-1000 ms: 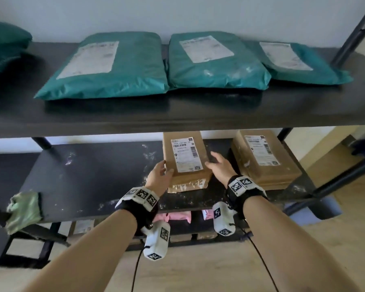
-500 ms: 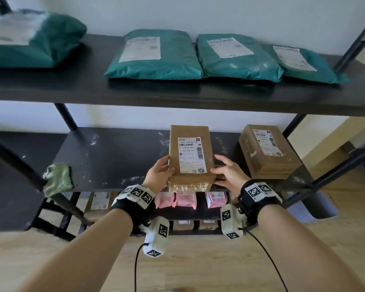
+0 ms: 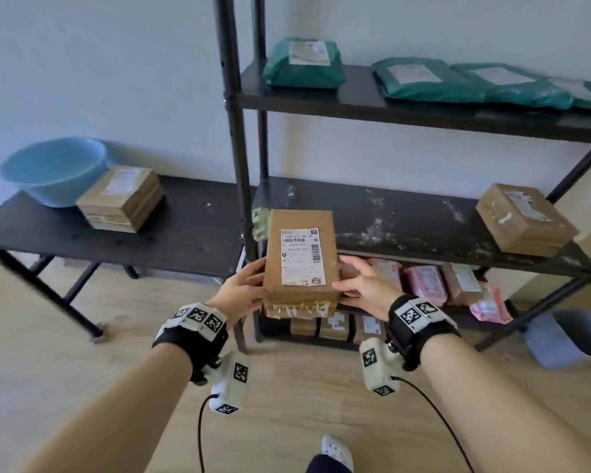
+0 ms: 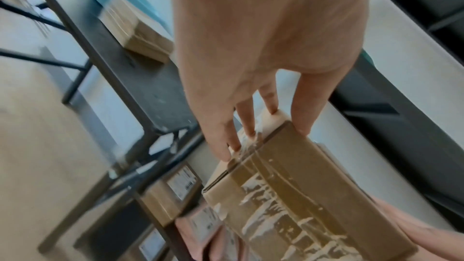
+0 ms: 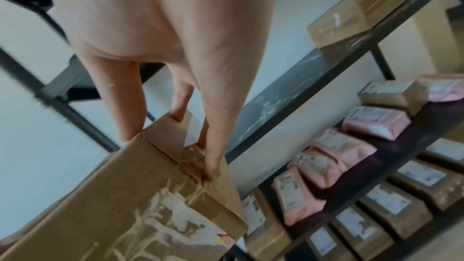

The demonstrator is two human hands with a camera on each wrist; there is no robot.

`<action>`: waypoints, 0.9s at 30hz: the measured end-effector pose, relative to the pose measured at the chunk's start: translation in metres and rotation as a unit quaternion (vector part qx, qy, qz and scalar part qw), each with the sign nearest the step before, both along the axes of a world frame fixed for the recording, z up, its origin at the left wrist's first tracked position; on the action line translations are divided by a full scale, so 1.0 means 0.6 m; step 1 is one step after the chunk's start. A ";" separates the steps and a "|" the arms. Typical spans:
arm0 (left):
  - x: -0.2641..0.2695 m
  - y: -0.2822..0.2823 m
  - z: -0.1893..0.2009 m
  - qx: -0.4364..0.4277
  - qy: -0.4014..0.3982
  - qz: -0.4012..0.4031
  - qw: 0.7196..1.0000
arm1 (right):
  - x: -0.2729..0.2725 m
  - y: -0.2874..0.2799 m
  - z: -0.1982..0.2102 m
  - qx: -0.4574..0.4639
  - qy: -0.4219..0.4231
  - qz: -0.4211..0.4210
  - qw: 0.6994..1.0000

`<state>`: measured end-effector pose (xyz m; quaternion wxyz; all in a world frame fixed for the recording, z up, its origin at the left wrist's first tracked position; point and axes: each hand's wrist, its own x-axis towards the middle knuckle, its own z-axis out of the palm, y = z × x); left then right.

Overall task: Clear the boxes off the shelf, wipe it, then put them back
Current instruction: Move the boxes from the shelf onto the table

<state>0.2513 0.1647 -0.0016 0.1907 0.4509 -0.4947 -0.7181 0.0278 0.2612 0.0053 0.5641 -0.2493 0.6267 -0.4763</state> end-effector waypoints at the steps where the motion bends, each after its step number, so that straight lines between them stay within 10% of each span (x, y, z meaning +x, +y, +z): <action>1: 0.039 -0.004 0.004 -0.004 -0.009 0.009 1.000 | 0.035 -0.013 0.000 0.001 0.001 0.013 1.000; 12: 0.298 -0.166 0.006 -0.070 -0.058 0.175 0.980 | 0.289 -0.267 -0.026 -0.015 -0.028 0.097 0.995; 27: 0.289 -0.619 -0.101 -0.147 -0.233 0.157 0.949 | 0.335 -0.695 -0.157 0.041 -0.021 0.042 0.998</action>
